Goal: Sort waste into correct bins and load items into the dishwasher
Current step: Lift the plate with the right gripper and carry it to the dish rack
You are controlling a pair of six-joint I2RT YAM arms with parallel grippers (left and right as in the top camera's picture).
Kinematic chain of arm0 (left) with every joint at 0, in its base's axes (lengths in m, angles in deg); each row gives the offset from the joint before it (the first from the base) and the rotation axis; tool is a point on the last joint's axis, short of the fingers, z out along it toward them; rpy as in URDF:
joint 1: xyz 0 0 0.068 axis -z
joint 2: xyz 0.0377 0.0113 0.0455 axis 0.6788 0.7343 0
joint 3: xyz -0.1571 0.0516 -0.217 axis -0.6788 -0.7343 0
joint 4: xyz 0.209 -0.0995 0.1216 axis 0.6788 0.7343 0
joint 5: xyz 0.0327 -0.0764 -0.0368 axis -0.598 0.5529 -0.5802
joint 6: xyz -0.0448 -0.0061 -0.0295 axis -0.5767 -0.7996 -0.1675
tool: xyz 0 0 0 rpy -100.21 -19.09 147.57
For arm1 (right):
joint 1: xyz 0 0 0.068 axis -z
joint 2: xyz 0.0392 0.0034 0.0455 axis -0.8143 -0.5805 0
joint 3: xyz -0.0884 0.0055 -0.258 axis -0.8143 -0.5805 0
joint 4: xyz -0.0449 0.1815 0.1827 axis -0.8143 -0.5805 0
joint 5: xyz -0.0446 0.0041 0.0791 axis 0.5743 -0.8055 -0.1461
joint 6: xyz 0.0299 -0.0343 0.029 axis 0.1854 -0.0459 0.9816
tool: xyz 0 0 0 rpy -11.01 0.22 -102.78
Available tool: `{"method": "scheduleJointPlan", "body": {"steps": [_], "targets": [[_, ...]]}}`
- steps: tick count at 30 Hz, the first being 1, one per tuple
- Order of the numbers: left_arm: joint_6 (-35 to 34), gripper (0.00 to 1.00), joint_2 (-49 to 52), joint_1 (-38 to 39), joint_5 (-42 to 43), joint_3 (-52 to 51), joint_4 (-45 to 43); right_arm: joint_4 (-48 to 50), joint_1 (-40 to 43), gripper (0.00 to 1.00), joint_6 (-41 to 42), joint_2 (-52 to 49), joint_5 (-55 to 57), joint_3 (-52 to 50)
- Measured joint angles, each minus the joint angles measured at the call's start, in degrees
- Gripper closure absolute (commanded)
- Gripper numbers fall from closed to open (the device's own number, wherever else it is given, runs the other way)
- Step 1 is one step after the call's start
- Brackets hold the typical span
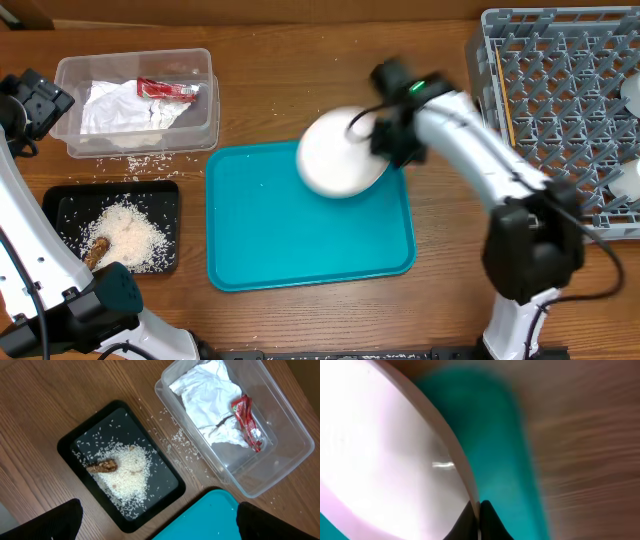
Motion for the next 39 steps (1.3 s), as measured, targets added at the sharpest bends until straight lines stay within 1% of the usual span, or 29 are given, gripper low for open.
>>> {"method": "scheduleJointPlan", "body": {"steps": [1, 2, 3, 8, 12, 18, 22, 26, 31, 39], "targets": [[0.0, 0.0, 0.0, 0.0, 0.0, 0.0, 0.0, -1.8, 2.9, 0.96, -0.7, 1.0, 2.2, 3.1], [0.0, 0.0, 0.0, 0.0, 0.0, 0.0, 0.0, -2.3, 3.7, 0.96, -1.1, 1.2, 2.6, 3.9], [0.0, 0.0, 0.0, 0.0, 0.0, 0.0, 0.0, -3.7, 7.6, 0.96, -2.7, 2.7, 5.0, 8.2], [0.0, 0.0, 0.0, 0.0, 0.0, 0.0, 0.0, -2.7, 18.5, 0.96, -5.7, 6.3, 12.1, 17.7], [0.0, 0.0, 0.0, 0.0, 0.0, 0.0, 0.0, 0.8, 26.1, 0.96, -6.7, 7.3, 18.7, 18.4], [0.0, 0.0, 0.0, 0.0, 0.0, 0.0, 0.0, 8.4, 33.6, 0.96, -7.6, 7.0, 25.4, 17.9], [0.0, 0.0, 0.0, 0.0, 0.0, 0.0, 0.0, 13.0, 35.5, 0.96, -10.1, 6.8, 27.8, 17.9], [0.0, 0.0, 0.0, 0.0, 0.0, 0.0, 0.0, 15.3, 35.3, 0.96, -12.6, 5.0, 31.2, 17.9], [0.0, 0.0, 0.0, 0.0, 0.0, 0.0, 0.0, 17.7, 35.0, 0.96, -14.1, -0.5, 36.8, 17.9], [0.0, 0.0, 0.0, 0.0, 0.0, 0.0, 0.0, 21.3, 35.0, 0.96, -15.2, -7.8, 39.2, 17.8]]}}
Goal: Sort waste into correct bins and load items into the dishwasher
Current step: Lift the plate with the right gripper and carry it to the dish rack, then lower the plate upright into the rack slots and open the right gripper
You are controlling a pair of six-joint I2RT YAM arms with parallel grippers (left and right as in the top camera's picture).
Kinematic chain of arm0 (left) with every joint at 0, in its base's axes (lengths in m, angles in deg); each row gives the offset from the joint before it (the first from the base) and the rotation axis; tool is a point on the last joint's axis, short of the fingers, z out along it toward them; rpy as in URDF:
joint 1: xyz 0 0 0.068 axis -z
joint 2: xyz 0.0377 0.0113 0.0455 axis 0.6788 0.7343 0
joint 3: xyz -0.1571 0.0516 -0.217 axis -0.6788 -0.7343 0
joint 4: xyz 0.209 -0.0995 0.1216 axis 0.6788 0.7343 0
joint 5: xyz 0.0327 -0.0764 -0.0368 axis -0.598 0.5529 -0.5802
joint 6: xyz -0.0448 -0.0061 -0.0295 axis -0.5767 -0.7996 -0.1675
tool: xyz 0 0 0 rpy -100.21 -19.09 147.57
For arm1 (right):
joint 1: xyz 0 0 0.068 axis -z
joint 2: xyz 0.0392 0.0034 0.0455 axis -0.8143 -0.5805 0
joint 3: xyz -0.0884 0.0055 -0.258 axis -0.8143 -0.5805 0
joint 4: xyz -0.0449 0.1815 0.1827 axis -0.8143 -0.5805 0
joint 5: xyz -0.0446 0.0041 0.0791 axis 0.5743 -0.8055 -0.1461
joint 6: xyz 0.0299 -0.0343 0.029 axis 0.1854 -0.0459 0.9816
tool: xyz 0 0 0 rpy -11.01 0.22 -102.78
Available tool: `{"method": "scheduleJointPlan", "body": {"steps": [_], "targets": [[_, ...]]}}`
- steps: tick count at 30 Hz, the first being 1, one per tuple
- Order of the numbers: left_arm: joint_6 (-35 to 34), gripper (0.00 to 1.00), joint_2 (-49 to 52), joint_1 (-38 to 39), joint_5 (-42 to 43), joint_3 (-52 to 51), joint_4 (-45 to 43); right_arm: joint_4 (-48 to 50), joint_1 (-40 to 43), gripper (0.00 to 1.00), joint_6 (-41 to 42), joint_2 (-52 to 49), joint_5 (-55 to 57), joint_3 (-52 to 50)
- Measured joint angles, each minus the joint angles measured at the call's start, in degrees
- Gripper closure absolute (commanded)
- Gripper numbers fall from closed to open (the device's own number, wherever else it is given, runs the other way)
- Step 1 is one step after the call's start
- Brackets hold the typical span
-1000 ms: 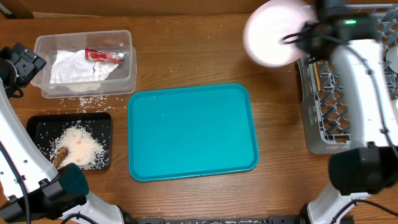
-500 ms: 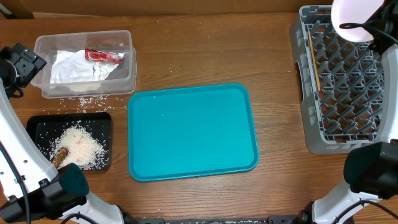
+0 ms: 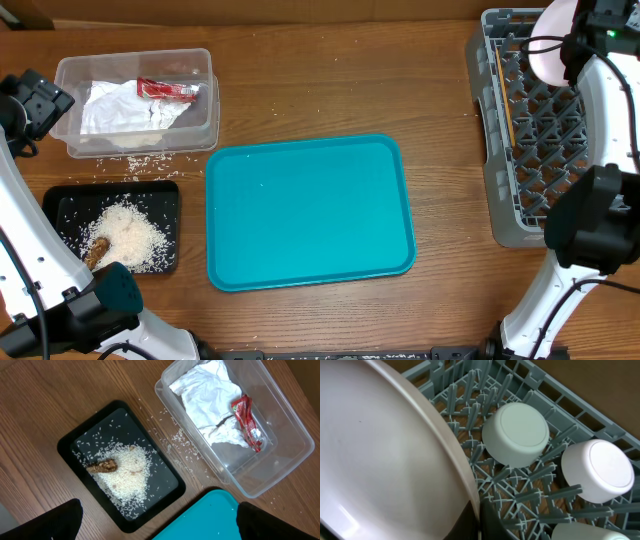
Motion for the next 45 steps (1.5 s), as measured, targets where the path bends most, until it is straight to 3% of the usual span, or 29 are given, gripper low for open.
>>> {"method": "scheduleJointPlan", "body": {"steps": [14, 17, 18, 20, 21, 25, 38, 45], "targets": [[0.0, 0.0, 0.0, 0.0, 0.0, 0.0, 0.0, 1.9, -2.1, 0.96, -1.1, -1.0, -0.9, 0.0], [0.0, 0.0, 0.0, 0.0, 0.0, 0.0, 0.0, 0.9, -3.1, 0.82, -1.3, -1.0, -0.7, 0.0], [0.0, 0.0, 0.0, 0.0, 0.0, 0.0, 0.0, 0.4, -3.6, 0.68, -1.3, -1.0, -0.9, 0.0], [0.0, 0.0, 0.0, 0.0, 0.0, 0.0, 0.0, -1.0, -4.6, 0.29, -1.3, -1.0, -1.0, 0.0], [0.0, 0.0, 0.0, 0.0, 0.0, 0.0, 0.0, -1.8, -5.2, 0.19, -1.1, -0.9, -1.1, 0.0], [0.0, 0.0, 0.0, 0.0, 0.0, 0.0, 0.0, -6.2, -7.5, 0.07, -0.1, 0.7, -1.5, -0.1], [0.0, 0.0, 0.0, 0.0, 0.0, 0.0, 0.0, -31.3, -8.4, 0.0, 4.7, 26.1, -24.1, -0.2], [0.0, 0.0, 0.0, 0.0, 0.0, 0.0, 0.0, -45.5, -10.0, 0.0, 4.9, 33.5, -30.4, -0.2]]}}
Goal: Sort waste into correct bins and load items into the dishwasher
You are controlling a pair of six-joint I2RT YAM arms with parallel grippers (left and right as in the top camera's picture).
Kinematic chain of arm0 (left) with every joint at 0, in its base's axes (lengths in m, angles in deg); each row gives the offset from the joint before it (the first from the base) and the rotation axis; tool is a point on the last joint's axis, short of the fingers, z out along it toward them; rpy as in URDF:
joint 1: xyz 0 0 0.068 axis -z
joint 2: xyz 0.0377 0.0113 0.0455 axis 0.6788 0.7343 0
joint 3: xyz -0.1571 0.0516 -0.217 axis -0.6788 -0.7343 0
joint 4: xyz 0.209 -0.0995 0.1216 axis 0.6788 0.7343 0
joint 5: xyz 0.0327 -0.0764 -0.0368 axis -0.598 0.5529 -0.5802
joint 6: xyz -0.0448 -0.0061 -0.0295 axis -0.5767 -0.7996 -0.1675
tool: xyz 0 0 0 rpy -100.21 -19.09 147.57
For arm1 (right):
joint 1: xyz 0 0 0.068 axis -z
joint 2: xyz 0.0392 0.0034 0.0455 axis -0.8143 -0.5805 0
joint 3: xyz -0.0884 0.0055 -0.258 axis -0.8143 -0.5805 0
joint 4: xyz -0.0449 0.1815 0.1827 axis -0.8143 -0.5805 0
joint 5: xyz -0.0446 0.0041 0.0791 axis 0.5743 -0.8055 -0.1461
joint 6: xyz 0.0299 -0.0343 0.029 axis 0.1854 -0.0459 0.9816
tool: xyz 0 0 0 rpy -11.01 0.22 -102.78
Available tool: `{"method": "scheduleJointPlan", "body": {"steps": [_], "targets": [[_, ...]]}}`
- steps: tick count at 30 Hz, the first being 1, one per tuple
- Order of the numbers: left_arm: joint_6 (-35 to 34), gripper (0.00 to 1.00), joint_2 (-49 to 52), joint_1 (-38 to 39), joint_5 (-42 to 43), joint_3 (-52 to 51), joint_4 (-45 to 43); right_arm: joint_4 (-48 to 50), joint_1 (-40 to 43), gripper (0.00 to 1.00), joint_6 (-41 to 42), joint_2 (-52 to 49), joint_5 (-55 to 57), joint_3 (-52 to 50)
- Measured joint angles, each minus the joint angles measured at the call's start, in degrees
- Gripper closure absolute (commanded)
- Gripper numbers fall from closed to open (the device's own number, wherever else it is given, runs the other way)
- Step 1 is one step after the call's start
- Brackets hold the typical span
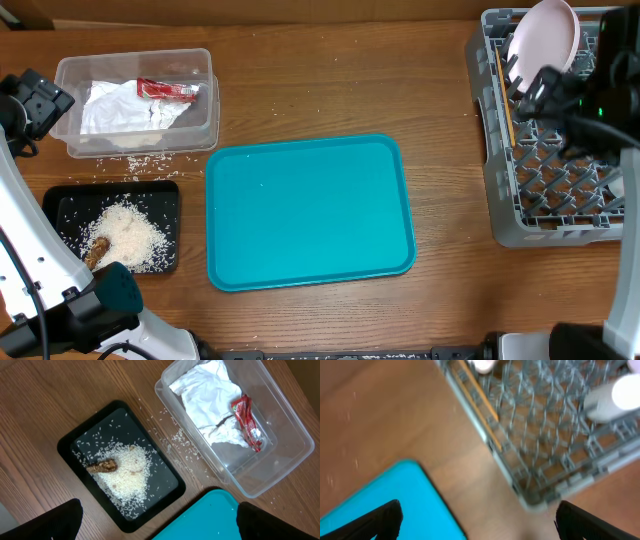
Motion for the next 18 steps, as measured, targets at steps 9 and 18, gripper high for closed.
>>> {"method": "scheduleJointPlan", "body": {"steps": [9, 18], "targets": [[0.0, 0.0, 0.0, 0.0, 0.0, 0.0, 0.0, -0.6, -11.4, 0.0, -0.4, 12.7, -1.6, -9.5], [0.0, 0.0, 0.0, 0.0, 0.0, 0.0, 0.0, -3.1, -15.2, 0.0, 5.2, 24.4, -7.2, -25.7]]}}
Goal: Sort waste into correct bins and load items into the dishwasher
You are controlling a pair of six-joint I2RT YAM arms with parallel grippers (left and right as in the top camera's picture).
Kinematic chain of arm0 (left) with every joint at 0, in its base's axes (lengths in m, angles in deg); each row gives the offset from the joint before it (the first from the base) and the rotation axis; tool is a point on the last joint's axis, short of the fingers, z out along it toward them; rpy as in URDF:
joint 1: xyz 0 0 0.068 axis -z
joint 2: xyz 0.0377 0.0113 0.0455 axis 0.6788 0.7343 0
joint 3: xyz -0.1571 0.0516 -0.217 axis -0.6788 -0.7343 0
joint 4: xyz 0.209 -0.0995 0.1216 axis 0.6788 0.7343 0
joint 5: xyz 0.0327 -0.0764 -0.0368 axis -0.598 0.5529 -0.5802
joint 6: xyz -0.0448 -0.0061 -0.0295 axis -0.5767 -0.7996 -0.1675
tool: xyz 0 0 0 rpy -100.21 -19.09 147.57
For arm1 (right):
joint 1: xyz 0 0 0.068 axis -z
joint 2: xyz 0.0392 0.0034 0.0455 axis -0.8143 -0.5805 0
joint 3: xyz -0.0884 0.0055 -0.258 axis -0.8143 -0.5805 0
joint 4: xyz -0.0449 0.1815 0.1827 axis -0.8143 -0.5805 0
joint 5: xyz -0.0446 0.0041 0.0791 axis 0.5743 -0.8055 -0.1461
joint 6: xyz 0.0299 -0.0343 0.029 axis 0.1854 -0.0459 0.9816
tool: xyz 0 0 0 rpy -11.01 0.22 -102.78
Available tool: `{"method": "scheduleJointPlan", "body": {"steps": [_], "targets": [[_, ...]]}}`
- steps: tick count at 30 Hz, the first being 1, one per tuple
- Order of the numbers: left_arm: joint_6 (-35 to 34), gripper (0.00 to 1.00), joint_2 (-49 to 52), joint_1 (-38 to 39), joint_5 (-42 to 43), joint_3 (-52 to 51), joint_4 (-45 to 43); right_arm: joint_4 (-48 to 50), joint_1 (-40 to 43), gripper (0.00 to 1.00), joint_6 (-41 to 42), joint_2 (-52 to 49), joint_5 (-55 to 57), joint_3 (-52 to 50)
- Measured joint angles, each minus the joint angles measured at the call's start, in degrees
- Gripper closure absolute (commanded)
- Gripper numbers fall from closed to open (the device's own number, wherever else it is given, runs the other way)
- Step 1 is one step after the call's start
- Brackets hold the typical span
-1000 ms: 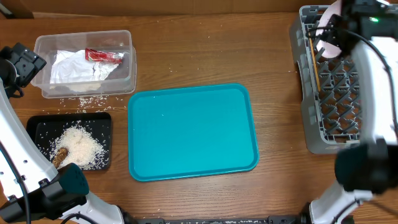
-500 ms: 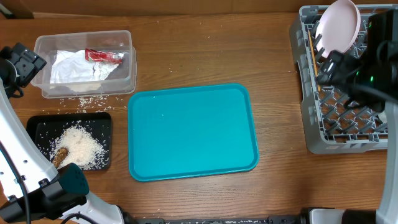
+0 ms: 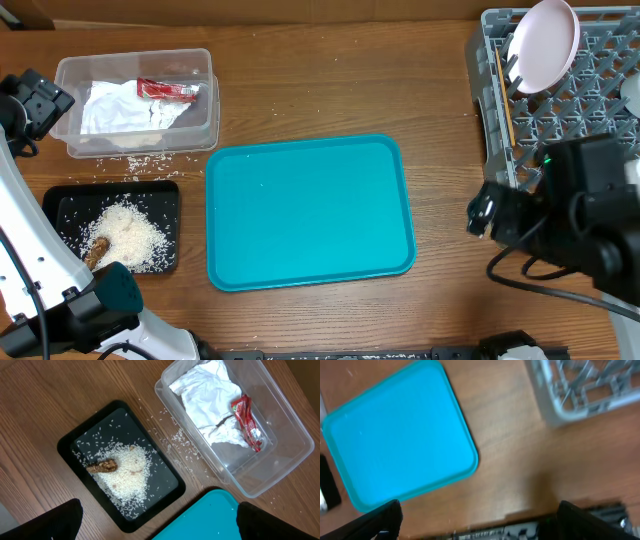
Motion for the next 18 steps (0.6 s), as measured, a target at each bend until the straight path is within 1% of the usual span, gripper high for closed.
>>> {"method": "scheduleJointPlan", "body": {"steps": [5, 18], "targets": [[0.0, 0.0, 0.0, 0.0, 0.0, 0.0, 0.0, 0.0, -0.2, 0.0, 1.0, -0.9, -2.0, -6.1], [0.0, 0.0, 0.0, 0.0, 0.0, 0.0, 0.0, 0.2, -0.2, 0.0, 0.3, -2.6, -2.0, -6.6]]}}
